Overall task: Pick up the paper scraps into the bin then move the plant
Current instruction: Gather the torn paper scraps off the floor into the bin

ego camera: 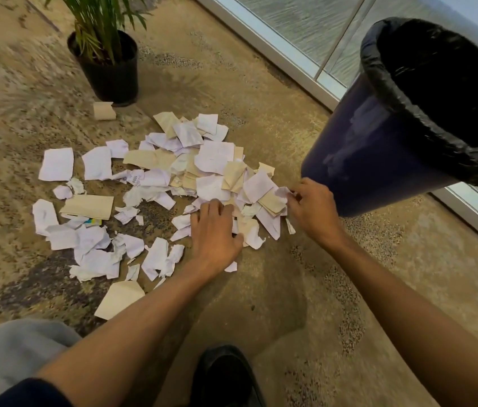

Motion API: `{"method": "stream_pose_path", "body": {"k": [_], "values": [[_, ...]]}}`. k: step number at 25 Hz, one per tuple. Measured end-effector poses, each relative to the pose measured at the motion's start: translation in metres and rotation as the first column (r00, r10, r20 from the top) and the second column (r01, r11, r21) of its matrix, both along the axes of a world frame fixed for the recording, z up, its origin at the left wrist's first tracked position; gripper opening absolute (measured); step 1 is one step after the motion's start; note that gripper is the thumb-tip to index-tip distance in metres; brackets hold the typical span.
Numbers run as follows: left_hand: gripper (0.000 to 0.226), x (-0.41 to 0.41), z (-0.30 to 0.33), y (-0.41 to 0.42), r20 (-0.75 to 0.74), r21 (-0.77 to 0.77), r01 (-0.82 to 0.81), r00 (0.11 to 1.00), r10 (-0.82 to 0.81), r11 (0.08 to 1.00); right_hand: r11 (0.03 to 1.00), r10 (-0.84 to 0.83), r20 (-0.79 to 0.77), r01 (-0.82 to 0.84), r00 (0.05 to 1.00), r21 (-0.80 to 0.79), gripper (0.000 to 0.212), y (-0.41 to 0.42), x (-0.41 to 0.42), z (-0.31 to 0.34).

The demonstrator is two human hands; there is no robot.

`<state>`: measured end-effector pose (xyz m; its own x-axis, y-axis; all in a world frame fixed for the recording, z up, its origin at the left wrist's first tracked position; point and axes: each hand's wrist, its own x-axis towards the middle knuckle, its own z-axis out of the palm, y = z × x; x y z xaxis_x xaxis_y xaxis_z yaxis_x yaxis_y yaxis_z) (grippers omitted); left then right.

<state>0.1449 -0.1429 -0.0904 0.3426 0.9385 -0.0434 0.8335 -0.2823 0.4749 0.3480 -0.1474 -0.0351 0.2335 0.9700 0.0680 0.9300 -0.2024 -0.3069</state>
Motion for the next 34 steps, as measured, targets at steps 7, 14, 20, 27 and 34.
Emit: {"method": "stream_pose_path", "body": {"k": [7, 14, 20, 27, 34], "values": [[0.073, 0.004, -0.006, 0.000, -0.128, 0.077, 0.017, 0.992, -0.007, 0.997, 0.935, 0.252, 0.294, -0.154, 0.922, -0.320, 0.077, 0.007, -0.004, -0.029], [0.031, 0.008, -0.006, 0.001, 0.003, 0.021, 0.085, 0.996, -0.085, 0.996, 0.935, 0.314, 0.257, -0.249, 0.914, -0.254, 0.043, 0.002, -0.008, -0.025], [0.004, -0.010, 0.023, 0.030, 0.291, -0.251, -0.068, 0.946, 0.142, 0.966, 0.974, 0.227, -0.066, -0.228, 0.972, -0.011, 0.019, -0.004, -0.016, -0.001], [0.023, -0.033, 0.016, 0.066, 0.202, -0.230, -0.125, 0.964, 0.173, 0.965, 0.955, 0.002, -0.686, -0.205, 0.728, -0.215, 0.016, 0.019, -0.001, 0.017], [0.019, -0.030, -0.001, 0.058, 0.126, 0.015, -0.102, 0.987, 0.100, 0.995, 0.941, 0.013, -0.433, -0.158, 0.901, -0.300, 0.032, 0.050, 0.006, -0.018]]}}
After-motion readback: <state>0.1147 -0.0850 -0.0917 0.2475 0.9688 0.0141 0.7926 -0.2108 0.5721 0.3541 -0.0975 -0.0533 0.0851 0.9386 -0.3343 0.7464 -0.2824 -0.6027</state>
